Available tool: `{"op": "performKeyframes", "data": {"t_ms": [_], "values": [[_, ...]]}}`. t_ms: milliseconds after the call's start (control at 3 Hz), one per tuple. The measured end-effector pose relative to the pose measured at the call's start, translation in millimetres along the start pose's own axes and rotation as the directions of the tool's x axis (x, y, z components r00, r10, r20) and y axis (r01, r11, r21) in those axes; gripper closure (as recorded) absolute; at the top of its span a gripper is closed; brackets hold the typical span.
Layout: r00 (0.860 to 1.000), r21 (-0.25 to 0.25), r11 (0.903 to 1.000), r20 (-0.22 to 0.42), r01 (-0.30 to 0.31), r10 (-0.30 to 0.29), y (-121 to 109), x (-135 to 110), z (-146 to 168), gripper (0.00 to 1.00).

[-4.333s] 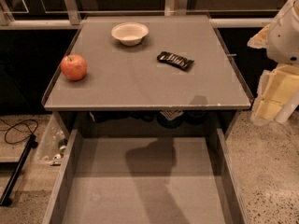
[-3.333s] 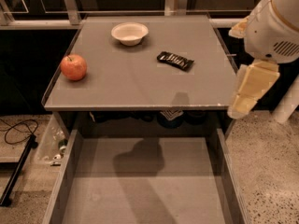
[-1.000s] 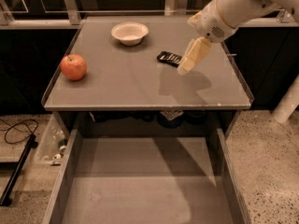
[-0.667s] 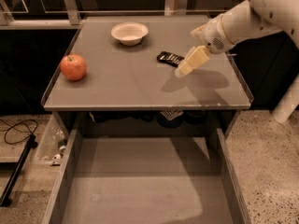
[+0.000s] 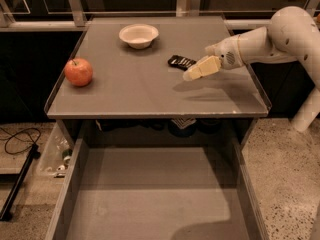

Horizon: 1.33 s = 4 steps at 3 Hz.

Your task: Place rxbar chocolate into top drawer

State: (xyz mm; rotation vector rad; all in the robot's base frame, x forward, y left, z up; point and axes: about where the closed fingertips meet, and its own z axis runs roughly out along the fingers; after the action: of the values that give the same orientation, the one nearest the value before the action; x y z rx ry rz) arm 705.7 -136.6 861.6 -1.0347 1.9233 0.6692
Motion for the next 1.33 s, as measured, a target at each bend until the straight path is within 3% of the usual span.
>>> {"op": "performKeyframes", "data": {"t_ms": [333,1333], "values": [[0.999,-0.006,0.9993,0.032,-0.038,0.038,-7,-2,10,0.00],[1.000,0.042,0.9991,-0.010,0.010,-0.009,-14,-2,29,0.00]]}}
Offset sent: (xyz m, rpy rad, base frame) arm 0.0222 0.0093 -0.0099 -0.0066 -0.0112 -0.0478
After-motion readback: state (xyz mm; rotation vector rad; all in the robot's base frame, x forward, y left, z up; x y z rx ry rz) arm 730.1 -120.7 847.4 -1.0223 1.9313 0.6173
